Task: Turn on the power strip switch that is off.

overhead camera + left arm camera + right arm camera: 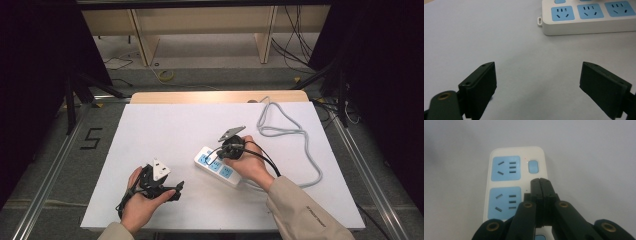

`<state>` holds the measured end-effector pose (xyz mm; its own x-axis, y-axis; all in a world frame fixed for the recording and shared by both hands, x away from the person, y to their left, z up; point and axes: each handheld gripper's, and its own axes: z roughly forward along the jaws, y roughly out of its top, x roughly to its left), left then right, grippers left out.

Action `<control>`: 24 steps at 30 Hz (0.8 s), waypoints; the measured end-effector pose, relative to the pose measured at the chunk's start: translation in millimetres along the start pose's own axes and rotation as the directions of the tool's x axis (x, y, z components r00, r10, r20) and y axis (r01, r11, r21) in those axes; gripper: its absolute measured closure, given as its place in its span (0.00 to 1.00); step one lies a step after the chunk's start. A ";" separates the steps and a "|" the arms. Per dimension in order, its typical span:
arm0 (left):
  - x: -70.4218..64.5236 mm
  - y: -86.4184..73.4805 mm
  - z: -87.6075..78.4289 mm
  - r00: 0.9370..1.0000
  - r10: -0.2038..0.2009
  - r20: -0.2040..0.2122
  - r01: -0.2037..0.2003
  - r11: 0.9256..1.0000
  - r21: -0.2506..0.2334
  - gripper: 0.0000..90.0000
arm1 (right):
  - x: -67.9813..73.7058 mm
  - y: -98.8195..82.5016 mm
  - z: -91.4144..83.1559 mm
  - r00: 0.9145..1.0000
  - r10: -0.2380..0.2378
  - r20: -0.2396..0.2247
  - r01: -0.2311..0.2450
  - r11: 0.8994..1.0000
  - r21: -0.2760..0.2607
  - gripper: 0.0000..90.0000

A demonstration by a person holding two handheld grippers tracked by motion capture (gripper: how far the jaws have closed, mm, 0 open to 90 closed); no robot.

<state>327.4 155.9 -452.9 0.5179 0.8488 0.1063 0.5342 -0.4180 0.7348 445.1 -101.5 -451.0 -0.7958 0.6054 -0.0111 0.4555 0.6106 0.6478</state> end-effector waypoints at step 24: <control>-0.2 -0.3 0.3 1.000 -0.002 0.001 0.002 1.000 0.000 0.15 | 0.2 3.8 3.0 1.000 0.003 -0.012 -0.003 1.000 0.022 1.00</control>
<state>327.3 155.8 -453.3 0.5173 0.8494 0.1042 0.5354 -0.4163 0.7349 447.9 -97.4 -450.9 -0.7991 0.6012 0.0004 0.4667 0.6199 0.6308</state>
